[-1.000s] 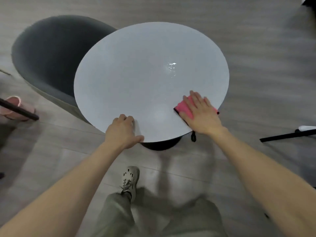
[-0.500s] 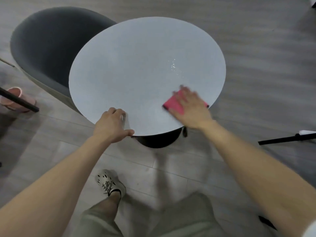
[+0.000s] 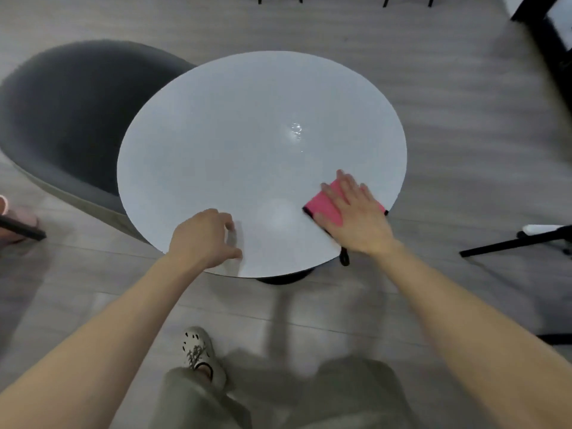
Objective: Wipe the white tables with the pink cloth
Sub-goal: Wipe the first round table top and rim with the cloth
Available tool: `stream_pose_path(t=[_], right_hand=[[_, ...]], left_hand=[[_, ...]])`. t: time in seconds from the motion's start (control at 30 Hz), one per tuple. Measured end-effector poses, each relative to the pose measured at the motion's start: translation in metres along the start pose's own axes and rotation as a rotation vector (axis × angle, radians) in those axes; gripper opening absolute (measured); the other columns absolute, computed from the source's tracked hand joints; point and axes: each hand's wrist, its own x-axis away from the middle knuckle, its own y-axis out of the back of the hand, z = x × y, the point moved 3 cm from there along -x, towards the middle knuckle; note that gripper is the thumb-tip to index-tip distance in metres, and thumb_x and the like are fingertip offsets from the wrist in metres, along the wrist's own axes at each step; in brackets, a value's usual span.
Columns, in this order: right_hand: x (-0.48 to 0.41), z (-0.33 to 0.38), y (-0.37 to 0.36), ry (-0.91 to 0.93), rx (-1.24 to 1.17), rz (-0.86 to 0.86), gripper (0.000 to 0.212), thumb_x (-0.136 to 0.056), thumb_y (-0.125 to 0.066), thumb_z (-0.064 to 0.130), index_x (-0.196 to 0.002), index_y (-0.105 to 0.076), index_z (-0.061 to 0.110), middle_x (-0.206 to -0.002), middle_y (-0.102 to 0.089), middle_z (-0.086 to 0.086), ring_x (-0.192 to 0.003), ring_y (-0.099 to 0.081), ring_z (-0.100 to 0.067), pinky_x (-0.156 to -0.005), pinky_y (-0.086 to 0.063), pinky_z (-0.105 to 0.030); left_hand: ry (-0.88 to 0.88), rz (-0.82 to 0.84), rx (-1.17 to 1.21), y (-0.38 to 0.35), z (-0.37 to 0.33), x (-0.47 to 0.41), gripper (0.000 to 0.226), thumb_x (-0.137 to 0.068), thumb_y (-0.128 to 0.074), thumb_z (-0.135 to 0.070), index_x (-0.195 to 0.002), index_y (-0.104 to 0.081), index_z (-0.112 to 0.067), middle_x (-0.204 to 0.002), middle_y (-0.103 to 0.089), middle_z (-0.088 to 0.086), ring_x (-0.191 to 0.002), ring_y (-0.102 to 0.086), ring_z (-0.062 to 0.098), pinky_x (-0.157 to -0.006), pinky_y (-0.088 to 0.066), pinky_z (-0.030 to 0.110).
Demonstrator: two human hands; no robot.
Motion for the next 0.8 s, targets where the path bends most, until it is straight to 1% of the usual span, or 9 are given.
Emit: stream_pose_path(t=[0.1, 0.17, 0.3, 0.4, 0.47, 0.53, 0.63, 0.7, 0.8], right_hand=[[-0.019, -0.047, 0.008, -0.396, -0.018, -0.054, 0.086, -0.102, -0.018, 0.077, -0.173, -0.020, 0.028, -0.181, 0.002, -0.013, -0.168, 0.002, -0.028, -0.135, -0.004, -0.052], [-0.022, 0.000, -0.002, -0.452, -0.016, -0.150, 0.084, -0.104, -0.017, 0.067, -0.171, -0.027, 0.016, -0.179, -0.009, -0.021, -0.167, -0.006, -0.035, -0.134, -0.009, -0.056], [-0.019, 0.165, -0.037, 0.053, -0.055, -0.108, 0.068, -0.111, -0.036, 0.053, -0.167, -0.037, 0.015, -0.178, -0.022, -0.016, -0.166, -0.015, -0.032, -0.133, -0.012, -0.054], [-0.015, 0.163, -0.029, 0.269, -0.053, -0.058, 0.064, -0.111, -0.037, 0.055, -0.169, -0.035, 0.027, -0.180, -0.020, -0.005, -0.167, -0.013, -0.023, -0.135, -0.010, -0.049], [-0.009, 0.090, -0.022, 0.088, -0.012, -0.041, 0.067, -0.110, -0.030, 0.061, -0.170, -0.030, 0.031, -0.181, -0.016, -0.002, -0.167, -0.010, -0.020, -0.135, -0.012, -0.050], [0.004, 0.007, -0.010, -0.276, 0.030, -0.085, 0.073, -0.108, -0.020, 0.063, -0.171, -0.027, 0.027, -0.181, -0.014, -0.006, -0.167, -0.009, -0.024, -0.134, -0.014, -0.054], [0.000, 0.010, -0.009, -0.600, -0.005, -0.186, 0.076, -0.107, -0.018, 0.058, -0.171, -0.027, 0.017, -0.179, -0.015, -0.017, -0.166, -0.011, -0.034, -0.133, -0.013, -0.059], [-0.020, 0.093, -0.022, -0.426, -0.016, -0.213, 0.071, -0.109, -0.027, 0.051, -0.169, -0.033, 0.014, -0.177, -0.021, -0.021, -0.165, -0.015, -0.036, -0.133, -0.012, -0.057], [-0.035, 0.201, -0.040, 0.058, -0.025, -0.056, 0.064, -0.112, -0.030, 0.051, -0.169, -0.035, 0.023, -0.179, -0.019, -0.011, -0.167, -0.012, -0.028, -0.134, -0.009, -0.052]], left_hand=[[-0.026, -0.035, -0.029, 0.018, 0.012, -0.022, 0.093, -0.068, -0.095, -0.060, -0.148, -0.055, -0.030, -0.141, -0.054, -0.001, -0.132, -0.053, 0.025, -0.097, -0.054, 0.044], [-0.010, -0.017, -0.069, 0.023, 0.020, -0.036, 0.114, -0.063, -0.096, -0.066, -0.157, -0.044, -0.028, -0.155, -0.044, 0.005, -0.143, -0.045, 0.029, -0.105, -0.051, 0.049], [-0.018, 0.054, -0.046, 0.020, 0.033, -0.043, 0.119, -0.061, -0.091, -0.076, -0.156, -0.043, -0.023, -0.158, -0.041, 0.008, -0.145, -0.043, 0.034, -0.107, -0.049, 0.052], [-0.057, 0.029, -0.082, 0.015, 0.039, -0.040, 0.119, -0.065, -0.082, -0.085, -0.158, -0.039, -0.024, -0.162, -0.037, 0.006, -0.147, -0.041, 0.034, -0.111, -0.046, 0.052], [-0.076, 0.009, -0.110, 0.014, 0.041, -0.041, 0.117, -0.064, -0.080, -0.087, -0.156, -0.039, -0.026, -0.162, -0.037, 0.005, -0.146, -0.041, 0.035, -0.111, -0.045, 0.051], [-0.097, 0.000, -0.127, 0.013, 0.040, -0.042, 0.116, -0.063, -0.078, -0.089, -0.154, -0.040, -0.028, -0.160, -0.039, 0.005, -0.145, -0.042, 0.035, -0.109, -0.045, 0.051], [-0.098, 0.000, -0.126, 0.011, 0.041, -0.043, 0.116, -0.062, -0.077, -0.090, -0.153, -0.039, -0.029, -0.160, -0.039, 0.005, -0.144, -0.042, 0.035, -0.108, -0.044, 0.052], [-0.099, 0.007, -0.134, 0.011, 0.041, -0.043, 0.116, -0.064, -0.077, -0.090, -0.154, -0.038, -0.028, -0.161, -0.038, 0.006, -0.144, -0.042, 0.035, -0.109, -0.044, 0.053], [-0.113, 0.010, -0.115, 0.012, 0.041, -0.041, 0.112, -0.067, -0.079, -0.086, -0.153, -0.042, -0.026, -0.158, -0.041, 0.008, -0.143, -0.043, 0.036, -0.107, -0.045, 0.053]])
